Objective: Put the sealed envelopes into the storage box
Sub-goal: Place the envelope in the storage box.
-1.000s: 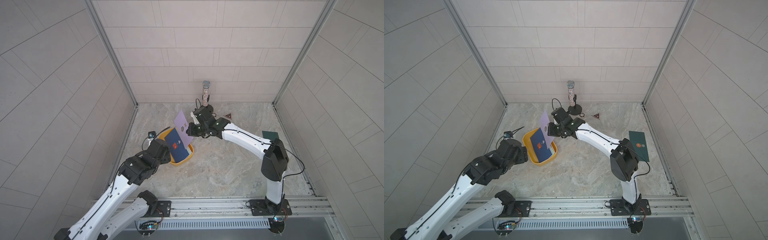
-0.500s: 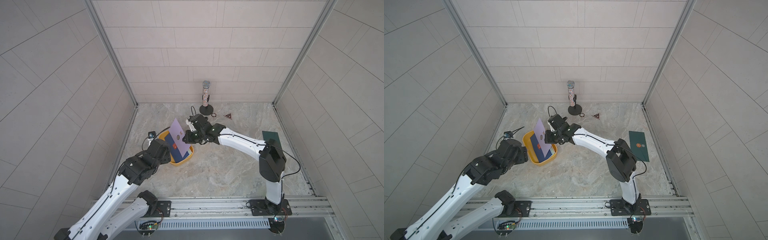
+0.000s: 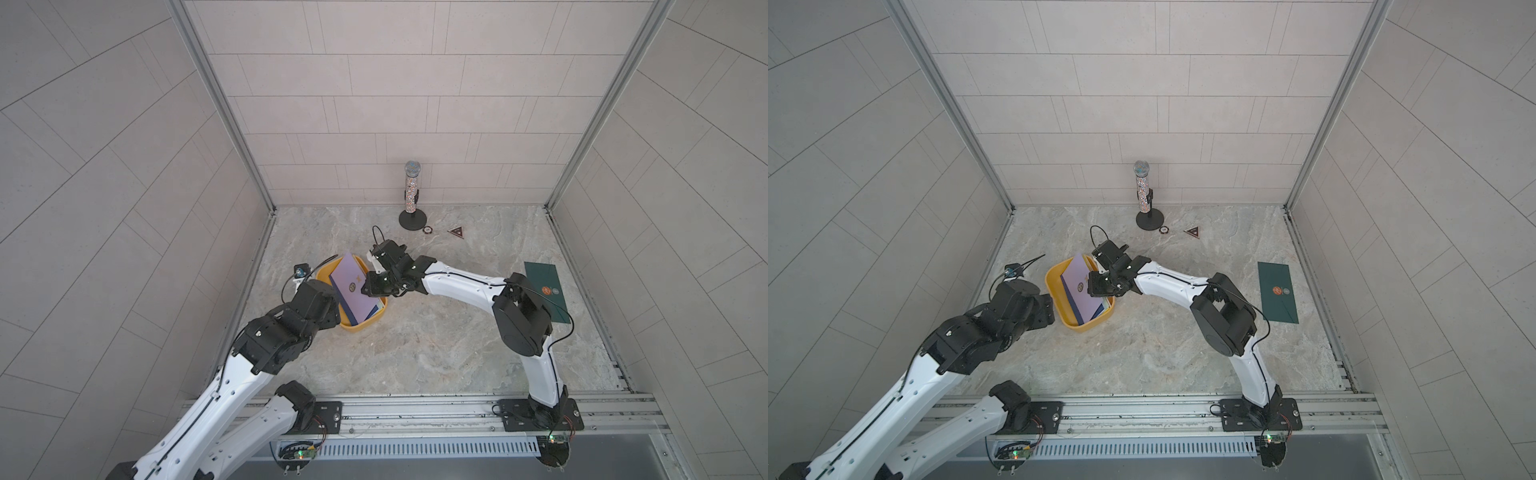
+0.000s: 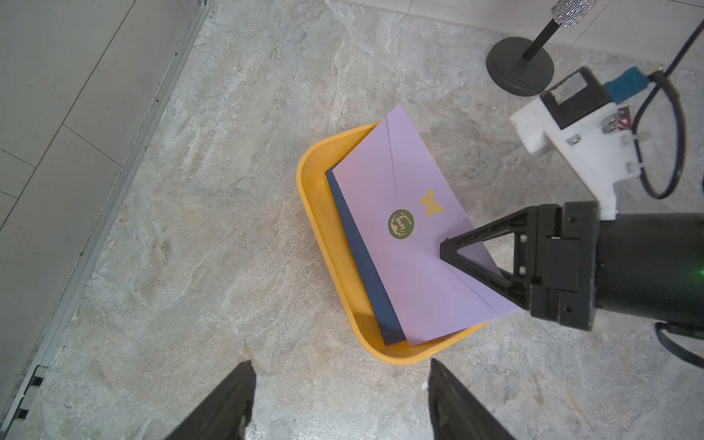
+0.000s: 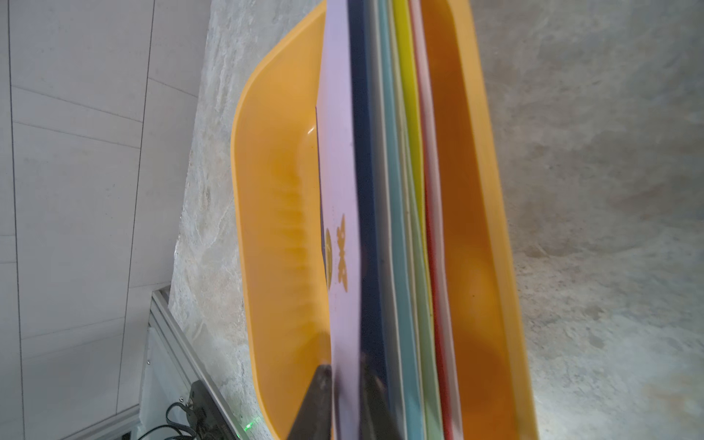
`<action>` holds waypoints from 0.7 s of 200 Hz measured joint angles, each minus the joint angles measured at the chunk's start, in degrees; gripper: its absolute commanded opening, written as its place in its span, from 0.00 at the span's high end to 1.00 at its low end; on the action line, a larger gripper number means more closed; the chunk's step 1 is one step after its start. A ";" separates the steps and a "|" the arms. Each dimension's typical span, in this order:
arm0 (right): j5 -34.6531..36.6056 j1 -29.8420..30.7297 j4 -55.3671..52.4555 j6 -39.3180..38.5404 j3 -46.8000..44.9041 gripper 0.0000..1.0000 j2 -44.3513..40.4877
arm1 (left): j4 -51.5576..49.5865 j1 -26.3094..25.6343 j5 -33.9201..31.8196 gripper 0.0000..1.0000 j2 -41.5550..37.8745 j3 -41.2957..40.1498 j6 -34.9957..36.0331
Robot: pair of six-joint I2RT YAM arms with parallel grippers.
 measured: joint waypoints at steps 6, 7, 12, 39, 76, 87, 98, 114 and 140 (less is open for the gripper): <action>-0.07 0.02 0.11 -0.24 0.00 0.74 -0.02 | 0.00 0.00 -0.02 0.24 0.00 0.00 0.00; -0.11 0.02 0.13 -0.20 0.00 0.73 -0.02 | 0.00 0.00 -0.02 0.24 0.00 0.00 0.00; -0.17 0.04 0.17 -0.35 -0.02 0.73 -0.07 | 0.02 0.00 -0.02 0.24 0.00 0.00 0.00; -0.20 0.13 -0.02 -1.40 -0.85 0.73 -1.46 | 0.02 0.00 -0.02 0.24 0.00 0.00 0.00; 0.07 -0.46 0.02 -3.34 -4.15 0.76 -6.73 | 0.02 -0.02 0.00 0.24 0.00 0.00 0.02; 0.52 -1.11 0.09 -3.87 -6.32 0.76 -9.33 | 0.02 -0.02 0.02 0.24 0.00 0.00 0.02; 1.16 -2.21 0.24 -4.28 -8.81 0.77 -12.11 | 0.02 -0.07 0.02 0.24 0.00 0.00 0.02; 1.92 -5.31 0.52 -4.76 -12.70 0.78 -16.24 | 0.04 -0.11 0.07 0.24 0.00 0.00 0.02; 2.23 -11.34 0.98 -5.33 -18.14 0.78 -21.00 | 0.09 -0.11 0.24 0.24 0.07 0.00 0.09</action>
